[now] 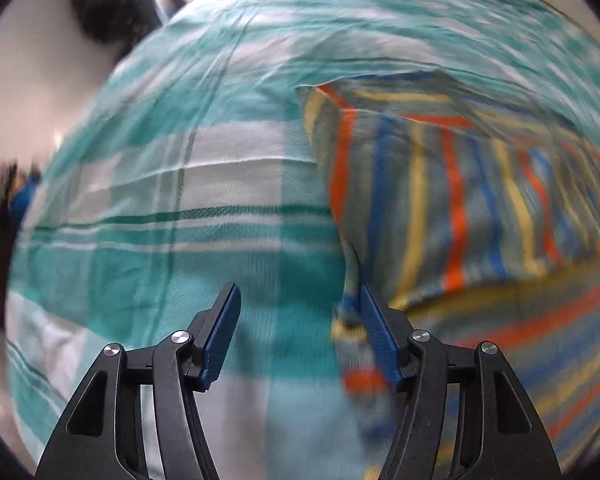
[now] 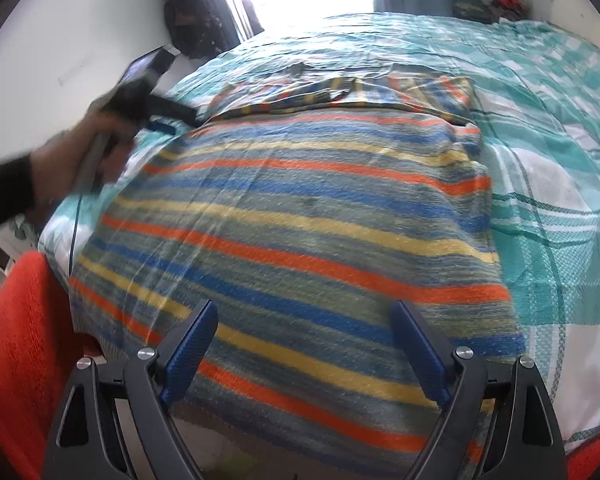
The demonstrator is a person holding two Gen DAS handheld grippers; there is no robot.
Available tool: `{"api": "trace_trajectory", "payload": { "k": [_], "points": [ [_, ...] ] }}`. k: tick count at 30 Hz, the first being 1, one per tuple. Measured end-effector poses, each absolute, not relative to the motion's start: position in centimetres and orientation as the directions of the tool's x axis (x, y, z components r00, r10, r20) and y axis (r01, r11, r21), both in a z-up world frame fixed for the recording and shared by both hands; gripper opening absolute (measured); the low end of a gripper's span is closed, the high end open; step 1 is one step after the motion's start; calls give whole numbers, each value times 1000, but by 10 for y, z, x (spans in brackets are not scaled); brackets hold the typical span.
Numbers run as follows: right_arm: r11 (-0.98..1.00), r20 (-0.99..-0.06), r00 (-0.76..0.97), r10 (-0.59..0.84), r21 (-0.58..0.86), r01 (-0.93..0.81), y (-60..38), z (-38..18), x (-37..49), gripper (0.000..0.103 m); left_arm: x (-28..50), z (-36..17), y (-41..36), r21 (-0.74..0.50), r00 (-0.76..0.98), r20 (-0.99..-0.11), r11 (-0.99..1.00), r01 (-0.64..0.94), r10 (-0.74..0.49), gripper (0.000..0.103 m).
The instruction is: Fold small clothes
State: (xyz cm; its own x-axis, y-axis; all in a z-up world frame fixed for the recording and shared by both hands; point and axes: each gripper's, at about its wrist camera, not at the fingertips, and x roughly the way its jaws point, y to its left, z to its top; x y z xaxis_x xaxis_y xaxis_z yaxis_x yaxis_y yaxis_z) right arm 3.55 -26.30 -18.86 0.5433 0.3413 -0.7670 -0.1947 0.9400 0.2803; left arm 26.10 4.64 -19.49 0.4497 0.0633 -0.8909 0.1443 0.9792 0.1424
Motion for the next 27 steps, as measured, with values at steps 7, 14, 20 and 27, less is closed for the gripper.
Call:
{"api": "trace_trajectory", "payload": {
  "k": [7,14,20,27],
  "points": [
    [934,-759,545,356,304,-187,-267,-189,38,88,256,-148,59,80,518,-855,991,108,13,66],
    [936,-763,542,352,299,-187,-267,-189,39,88,296,-158,-1,17,524,-848,983,183,-83,72],
    [928,-753,543,372,325,-184,-272,-188,36,88,246,-192,-24,192,486,-874,926,324,12,77],
    [918,-740,548,390,358,-171,-278,-187,40,88,247,-137,-47,144,582,-808,925,351,-95,90]
  ]
}}
